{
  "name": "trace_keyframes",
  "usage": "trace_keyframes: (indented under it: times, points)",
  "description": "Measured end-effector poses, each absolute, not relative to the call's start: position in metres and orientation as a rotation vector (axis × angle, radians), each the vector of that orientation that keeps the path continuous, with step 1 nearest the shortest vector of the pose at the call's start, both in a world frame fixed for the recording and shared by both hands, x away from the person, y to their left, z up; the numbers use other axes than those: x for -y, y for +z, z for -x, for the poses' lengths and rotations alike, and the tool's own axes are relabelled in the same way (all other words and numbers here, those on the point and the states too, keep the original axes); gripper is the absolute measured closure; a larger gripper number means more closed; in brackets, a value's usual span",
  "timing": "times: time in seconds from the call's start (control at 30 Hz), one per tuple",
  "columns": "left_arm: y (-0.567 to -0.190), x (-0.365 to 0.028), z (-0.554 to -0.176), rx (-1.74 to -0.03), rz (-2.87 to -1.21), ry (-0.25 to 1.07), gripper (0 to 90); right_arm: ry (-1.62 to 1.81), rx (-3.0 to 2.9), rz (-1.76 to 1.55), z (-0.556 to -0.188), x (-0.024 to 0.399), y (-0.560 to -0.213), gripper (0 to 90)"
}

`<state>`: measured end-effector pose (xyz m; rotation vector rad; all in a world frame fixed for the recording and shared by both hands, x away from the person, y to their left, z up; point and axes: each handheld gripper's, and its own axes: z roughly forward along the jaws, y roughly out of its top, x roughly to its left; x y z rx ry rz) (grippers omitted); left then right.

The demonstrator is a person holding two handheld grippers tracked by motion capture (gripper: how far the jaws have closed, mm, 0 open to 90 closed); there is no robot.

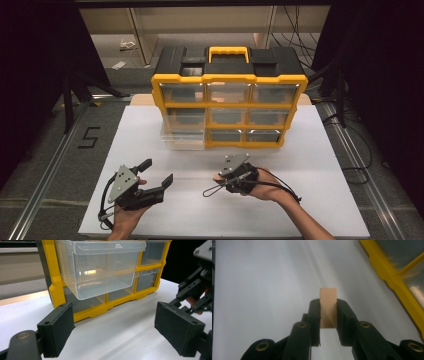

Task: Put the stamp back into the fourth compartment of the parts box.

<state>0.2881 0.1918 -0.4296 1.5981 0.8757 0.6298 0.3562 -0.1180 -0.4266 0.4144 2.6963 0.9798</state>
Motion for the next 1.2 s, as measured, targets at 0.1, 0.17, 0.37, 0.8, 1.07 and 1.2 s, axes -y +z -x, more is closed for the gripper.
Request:
trace_keyframes:
  times: [0.1,0.17,0.37,0.8,1.07,1.2]
  points:
    - [-0.43,-0.192,-0.288,-0.876,-1.6,0.63,15.7,1.009,-2.661,-0.423,-0.357,0.12,-0.42,75.8]
    - [-0.43,-0.192,-0.288,-0.876,-1.6,0.629,15.7,1.035,-2.638,-0.434,-0.357,0.121,-0.416,75.8]
    - [-0.43,-0.192,-0.289,-0.877,-1.602,0.63,15.8,1.089,-2.581,-0.447,-0.357,0.123,-0.404,75.8]
    - [-0.43,-0.192,-0.289,-0.876,-1.6,0.632,15.8,1.164,-2.504,-0.451,-0.357,0.125,-0.388,75.8]
    - [-0.43,-0.192,-0.288,-0.875,-1.597,0.631,15.8,1.194,-2.466,-0.446,-0.357,0.125,-0.38,75.8]
    - [-0.429,-0.192,-0.288,-0.874,-1.596,0.633,15.8,1.194,-2.46,-0.451,-0.358,0.125,-0.38,75.8]
